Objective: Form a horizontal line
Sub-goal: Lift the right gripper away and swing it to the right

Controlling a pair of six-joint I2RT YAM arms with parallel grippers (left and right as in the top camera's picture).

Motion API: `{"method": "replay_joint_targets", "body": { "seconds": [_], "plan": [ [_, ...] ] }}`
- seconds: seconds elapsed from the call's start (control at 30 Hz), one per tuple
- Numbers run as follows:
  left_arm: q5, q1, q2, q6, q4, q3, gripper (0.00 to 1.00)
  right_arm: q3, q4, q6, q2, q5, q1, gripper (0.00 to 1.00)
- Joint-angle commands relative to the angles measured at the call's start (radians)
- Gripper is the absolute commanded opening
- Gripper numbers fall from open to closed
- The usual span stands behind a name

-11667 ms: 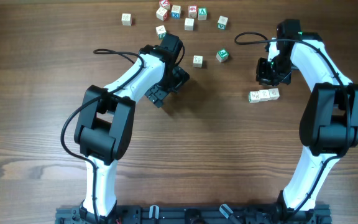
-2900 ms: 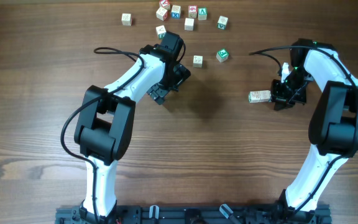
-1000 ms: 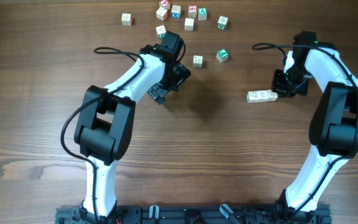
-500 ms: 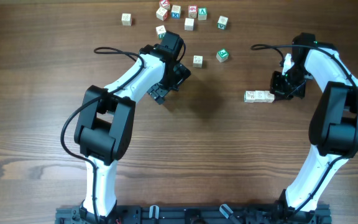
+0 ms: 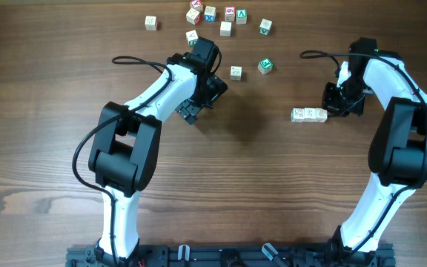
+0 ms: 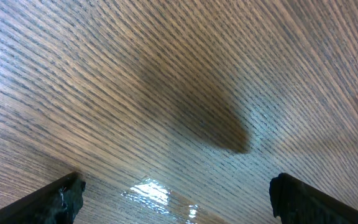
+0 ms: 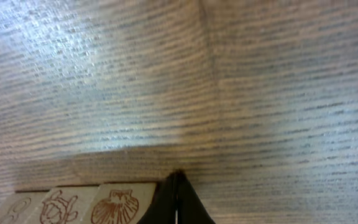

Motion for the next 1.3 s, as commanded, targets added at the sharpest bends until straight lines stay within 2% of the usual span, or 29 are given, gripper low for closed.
{"method": "replay_joint_targets", "body": {
  "seconds": [0.0,0.63,0.83,0.97,1.07,1.2,1.27],
  "plan": [
    [-0.018,-0.004,0.001,-0.002,0.011,-0.022,1.00,-0.007,0.015,0.014,0.019,-0.017,0.003,0.04],
    [-0.018,-0.004,0.001,-0.002,0.011,-0.022,1.00,-0.007,0.023,0.011,0.019,-0.066,0.003,0.04],
    [-0.018,-0.004,0.001,-0.002,0.011,-0.022,1.00,-0.007,0.064,0.062,0.019,0.114,0.003,0.04],
    [-0.017,-0.004,0.001,-0.002,0.011,-0.022,1.00,-0.007,0.190,0.065,0.019,0.140,0.003,0.05],
    [-0.017,-0.004,0.001,-0.003,0.012,-0.022,1.00,-0.007,0.291,0.062,0.019,0.059,0.005,0.05],
    [-0.017,-0.004,0.001,-0.003,0.021,-0.022,1.00,-0.007,0.375,0.011,0.019,-0.233,0.009,0.05],
    [-0.017,-0.004,0.001,-0.003,0.026,-0.022,1.00,-0.007,0.397,0.012,0.019,-0.293,0.014,0.05]
  ]
}}
